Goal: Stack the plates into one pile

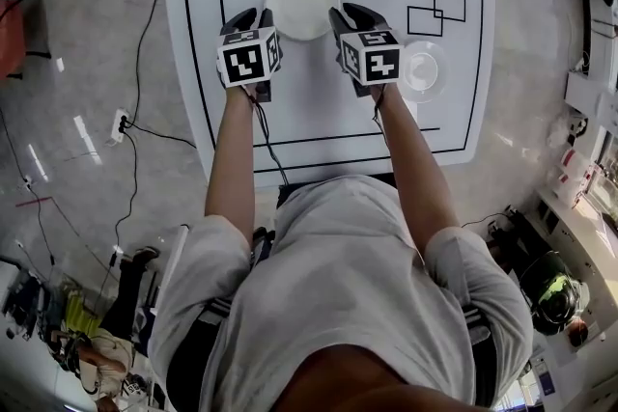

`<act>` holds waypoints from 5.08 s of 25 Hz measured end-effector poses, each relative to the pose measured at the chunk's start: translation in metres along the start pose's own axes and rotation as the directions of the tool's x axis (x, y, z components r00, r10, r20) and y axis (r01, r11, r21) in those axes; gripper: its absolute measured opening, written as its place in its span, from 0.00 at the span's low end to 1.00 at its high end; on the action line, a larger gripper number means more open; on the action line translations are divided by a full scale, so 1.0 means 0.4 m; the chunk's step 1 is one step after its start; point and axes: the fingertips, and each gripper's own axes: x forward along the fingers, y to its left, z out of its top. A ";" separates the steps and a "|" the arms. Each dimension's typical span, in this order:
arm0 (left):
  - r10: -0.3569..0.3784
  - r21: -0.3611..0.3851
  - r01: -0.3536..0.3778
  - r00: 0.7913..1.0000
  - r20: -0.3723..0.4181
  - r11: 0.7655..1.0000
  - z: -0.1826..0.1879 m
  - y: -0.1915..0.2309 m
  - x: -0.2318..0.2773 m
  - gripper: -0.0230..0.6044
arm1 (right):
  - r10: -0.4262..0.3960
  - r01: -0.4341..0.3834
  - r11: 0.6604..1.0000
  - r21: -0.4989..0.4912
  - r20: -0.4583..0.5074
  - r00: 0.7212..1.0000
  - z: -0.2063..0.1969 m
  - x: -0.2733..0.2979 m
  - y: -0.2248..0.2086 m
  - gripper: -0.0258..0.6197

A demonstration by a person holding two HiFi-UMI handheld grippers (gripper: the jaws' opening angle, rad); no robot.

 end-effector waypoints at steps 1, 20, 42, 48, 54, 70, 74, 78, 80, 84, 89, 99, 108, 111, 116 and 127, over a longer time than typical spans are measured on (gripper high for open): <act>-0.005 -0.005 0.005 1.000 -0.006 1.000 0.000 -0.002 0.006 0.19 | -0.006 0.006 1.000 0.007 -0.003 1.000 -0.001 0.004 -0.007 0.23; -0.131 -0.032 0.129 0.991 -0.042 0.991 -0.009 -0.053 0.057 0.22 | -0.025 0.027 0.998 0.048 -0.044 0.999 -0.024 0.049 -0.029 0.21; -0.087 0.005 0.087 0.996 0.038 0.996 -0.066 -0.167 -0.086 0.15 | 0.004 -0.007 0.999 0.045 0.057 0.998 -0.092 -0.141 -0.034 0.13; -0.104 0.040 0.103 0.994 0.034 0.994 -0.085 -0.222 -0.115 0.15 | -0.016 0.012 0.999 0.048 0.085 0.996 -0.113 -0.205 -0.051 0.13; -0.127 0.077 0.124 0.991 0.035 0.989 -0.108 -0.260 -0.149 0.15 | -0.043 0.035 0.997 0.073 0.111 0.993 -0.139 -0.262 -0.049 0.13; -0.179 0.173 0.176 0.984 0.003 0.969 -0.132 -0.381 -0.173 0.15 | -0.094 0.074 0.988 0.135 0.142 0.985 -0.202 -0.366 -0.106 0.13; -0.188 0.194 0.187 0.982 -0.009 0.963 -0.139 -0.410 -0.162 0.15 | -0.108 0.086 0.985 0.149 0.145 0.984 -0.216 -0.381 -0.128 0.13; -0.201 0.199 0.202 0.979 -0.027 0.959 -0.148 -0.448 -0.152 0.15 | -0.121 0.098 0.982 0.160 0.140 0.983 -0.234 -0.406 -0.154 0.13; -0.206 0.207 0.208 0.978 -0.034 0.956 -0.153 -0.469 -0.146 0.15 | -0.129 0.105 0.980 0.166 0.137 0.982 -0.245 -0.417 -0.171 0.13; -0.217 0.226 0.223 0.975 -0.051 0.948 -0.168 -0.506 -0.132 0.15 | -0.144 0.119 0.976 0.184 0.132 0.981 -0.270 -0.433 -0.199 0.12; -0.230 0.251 0.240 0.971 -0.069 0.938 -0.178 -0.542 -0.126 0.15 | -0.164 0.136 0.969 0.206 0.129 0.978 -0.295 -0.452 -0.223 0.13; -0.236 0.310 0.264 0.964 -0.126 0.913 -0.200 -0.691 -0.107 0.15 | -0.185 0.148 0.953 0.264 0.120 0.975 -0.366 -0.534 -0.327 0.12; -0.230 0.337 0.263 0.964 -0.137 0.904 -0.229 -0.737 -0.101 0.15 | -0.179 0.138 0.953 0.269 0.135 0.974 -0.403 -0.564 -0.351 0.12; -0.234 0.343 0.270 0.962 -0.143 0.900 -0.222 -0.741 -0.105 0.15 | -0.164 0.121 0.955 0.272 0.142 0.976 -0.398 -0.571 -0.354 0.12; -0.231 0.357 0.271 0.961 -0.150 0.894 -0.231 -0.749 -0.105 0.15 | -0.158 0.115 0.957 0.265 0.145 0.977 -0.408 -0.576 -0.356 0.12; -0.229 0.348 0.269 0.961 -0.152 0.898 -0.227 -0.769 -0.096 0.15 | -0.143 0.106 0.962 0.253 0.133 0.981 -0.417 -0.581 -0.374 0.12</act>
